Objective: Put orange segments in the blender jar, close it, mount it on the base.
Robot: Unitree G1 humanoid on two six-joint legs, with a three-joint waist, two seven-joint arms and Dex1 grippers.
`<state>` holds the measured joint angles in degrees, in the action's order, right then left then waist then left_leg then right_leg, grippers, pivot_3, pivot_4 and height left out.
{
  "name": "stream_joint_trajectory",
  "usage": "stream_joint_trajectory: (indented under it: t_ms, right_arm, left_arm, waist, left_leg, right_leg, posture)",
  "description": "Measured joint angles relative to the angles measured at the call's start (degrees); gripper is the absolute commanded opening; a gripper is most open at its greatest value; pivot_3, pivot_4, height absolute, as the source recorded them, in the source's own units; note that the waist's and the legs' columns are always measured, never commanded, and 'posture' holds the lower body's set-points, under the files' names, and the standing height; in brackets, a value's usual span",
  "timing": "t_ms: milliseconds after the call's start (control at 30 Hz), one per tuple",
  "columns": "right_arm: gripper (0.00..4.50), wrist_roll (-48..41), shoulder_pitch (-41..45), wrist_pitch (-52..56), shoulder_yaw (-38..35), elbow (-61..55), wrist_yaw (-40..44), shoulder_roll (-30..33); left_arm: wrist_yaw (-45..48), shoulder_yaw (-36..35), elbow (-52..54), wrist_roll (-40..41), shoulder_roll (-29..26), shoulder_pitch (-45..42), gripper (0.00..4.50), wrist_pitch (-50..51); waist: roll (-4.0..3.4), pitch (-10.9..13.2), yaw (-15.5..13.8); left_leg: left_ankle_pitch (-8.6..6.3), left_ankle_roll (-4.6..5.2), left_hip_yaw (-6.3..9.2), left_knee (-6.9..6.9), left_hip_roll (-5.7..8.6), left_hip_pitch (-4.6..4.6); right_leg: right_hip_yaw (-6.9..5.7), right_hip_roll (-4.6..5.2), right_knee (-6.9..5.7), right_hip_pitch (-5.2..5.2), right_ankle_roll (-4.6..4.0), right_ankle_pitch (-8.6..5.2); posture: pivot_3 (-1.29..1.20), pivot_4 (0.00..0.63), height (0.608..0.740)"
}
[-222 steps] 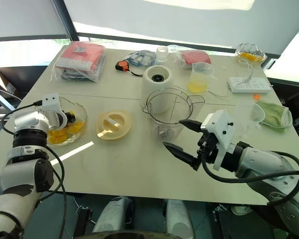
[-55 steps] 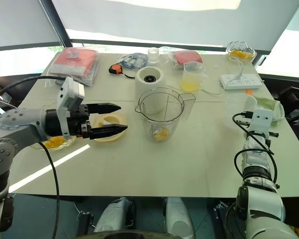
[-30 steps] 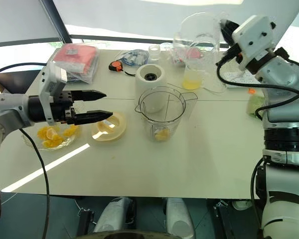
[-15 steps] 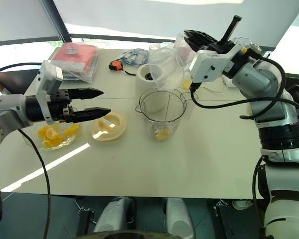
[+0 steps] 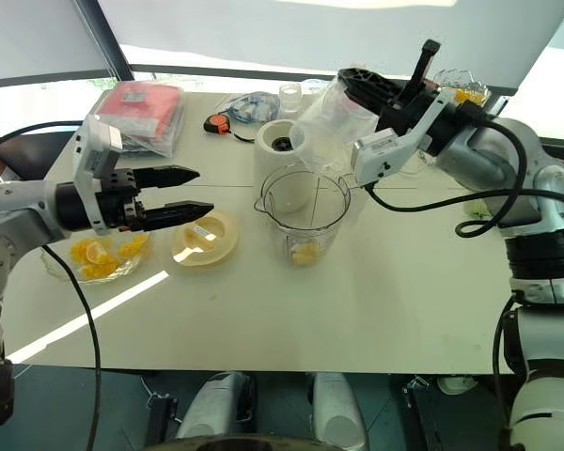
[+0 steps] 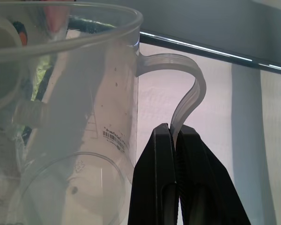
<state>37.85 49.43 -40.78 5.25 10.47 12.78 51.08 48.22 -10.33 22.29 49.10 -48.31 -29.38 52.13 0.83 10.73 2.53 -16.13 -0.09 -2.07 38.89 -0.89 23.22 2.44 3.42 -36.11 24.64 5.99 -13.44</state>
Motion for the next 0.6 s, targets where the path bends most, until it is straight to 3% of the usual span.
stream_joint_trajectory:
  t_ms: [600]
  right_arm:
    - [0.07, 3.5, 0.0, -1.7, 0.0, -0.1, -5.7, 1.7]
  left_arm:
    - [-0.5, 0.0, 0.5, 1.2, 0.0, 0.1, 3.83, 0.3]
  waist:
    - [0.0, 0.0, 0.0]
  left_leg:
    - [0.0, 0.0, 0.0, 0.04, 0.01, 0.01]
  right_leg:
    - [0.0, 0.02, -0.03, 0.0, 0.04, 0.02]
  posture:
    - [0.0, 0.15, 0.74]
